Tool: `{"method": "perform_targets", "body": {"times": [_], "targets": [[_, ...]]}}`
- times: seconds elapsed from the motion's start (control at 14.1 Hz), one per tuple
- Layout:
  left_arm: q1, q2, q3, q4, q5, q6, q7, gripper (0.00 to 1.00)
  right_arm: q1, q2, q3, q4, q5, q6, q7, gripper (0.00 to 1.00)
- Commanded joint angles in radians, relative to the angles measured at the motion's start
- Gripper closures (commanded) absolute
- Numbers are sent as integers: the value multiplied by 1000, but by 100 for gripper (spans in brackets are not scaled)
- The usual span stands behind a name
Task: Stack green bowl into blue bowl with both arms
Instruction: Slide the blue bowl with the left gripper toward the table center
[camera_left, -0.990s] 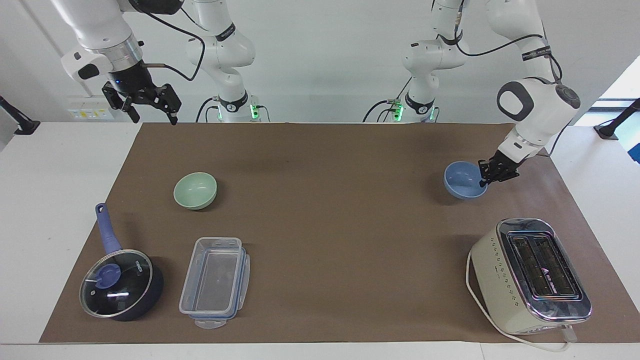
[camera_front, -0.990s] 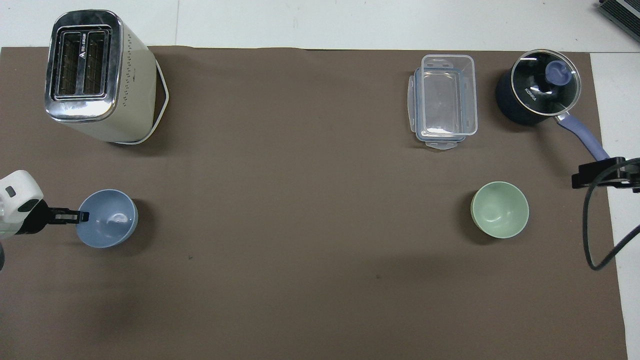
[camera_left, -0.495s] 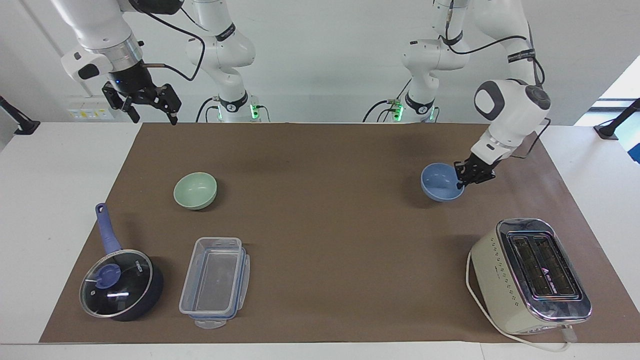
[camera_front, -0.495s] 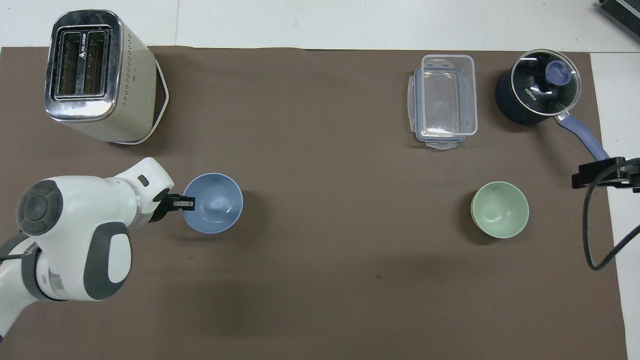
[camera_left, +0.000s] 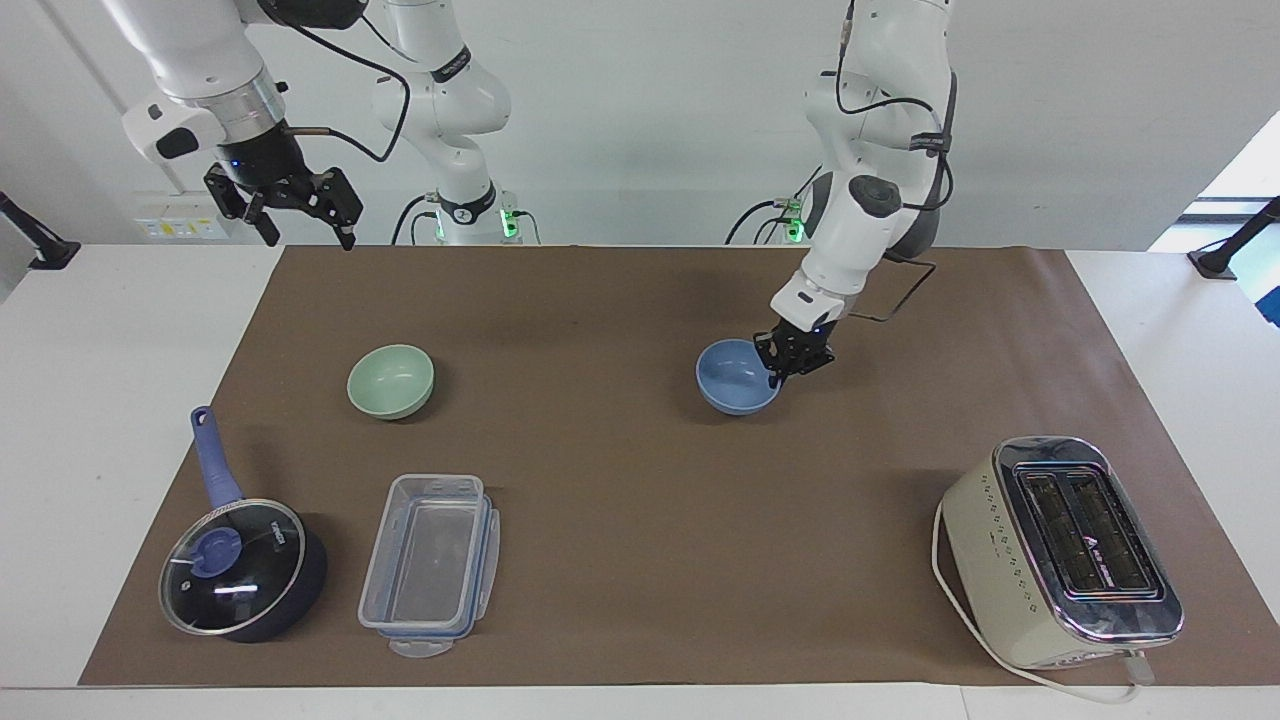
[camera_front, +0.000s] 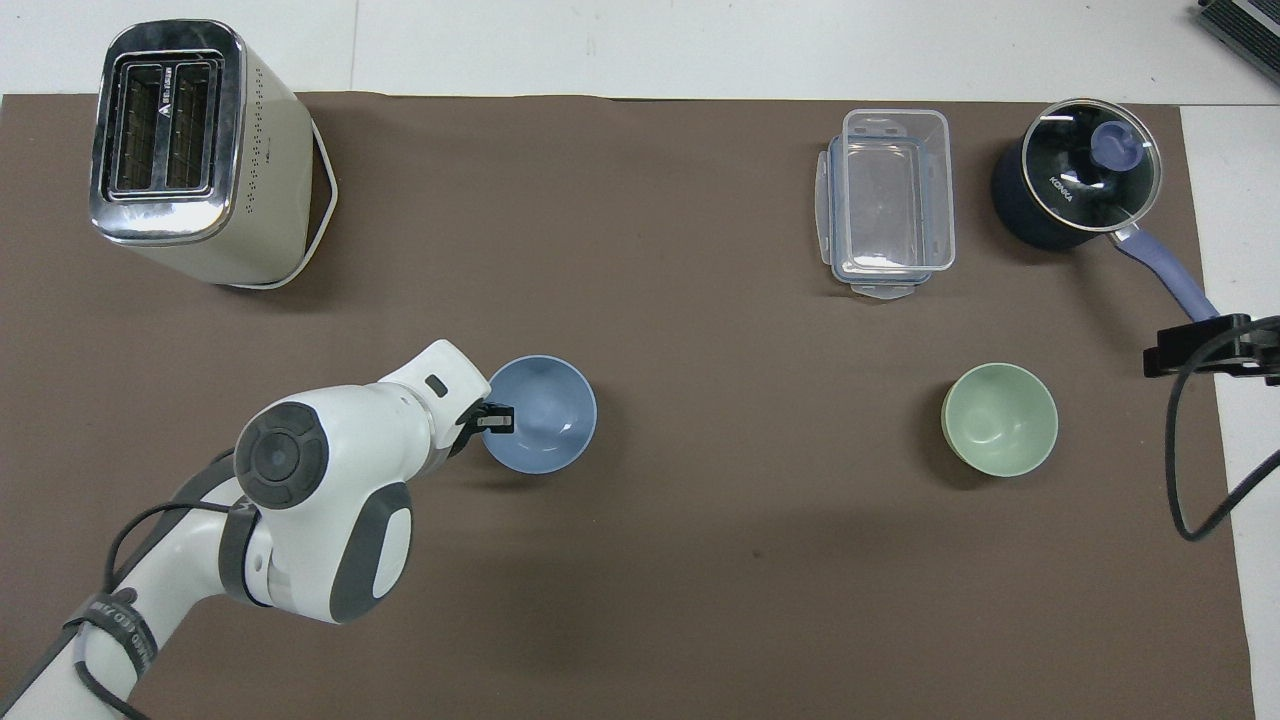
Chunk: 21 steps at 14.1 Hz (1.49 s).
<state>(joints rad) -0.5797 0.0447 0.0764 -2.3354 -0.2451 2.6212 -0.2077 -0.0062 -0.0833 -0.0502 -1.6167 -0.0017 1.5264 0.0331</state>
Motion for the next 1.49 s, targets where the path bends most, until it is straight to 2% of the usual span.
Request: {"method": "perform_targets", "body": {"times": [0.0,0.71,0.78,0.99,1.41], "targets": [[-63,33,16,33,-7,25,-35,100,-9,-15,4,-11,23,5,-12,0],[-121,52,10,51,-2,25,-108,100,-9,-15,4,-11,23,5,-12,0],[-137,76,10,54,-2,28,-110,100,-9,-15,4,-11,23,5,-12,0],[-140,86,8,70,-2,22,-119,100,-11,-15,4,-11,23,5,-12,0],[-121,73,11,70,-2,10,-127,11,-11,-15,4,-11,23,5,-12,0]]}}
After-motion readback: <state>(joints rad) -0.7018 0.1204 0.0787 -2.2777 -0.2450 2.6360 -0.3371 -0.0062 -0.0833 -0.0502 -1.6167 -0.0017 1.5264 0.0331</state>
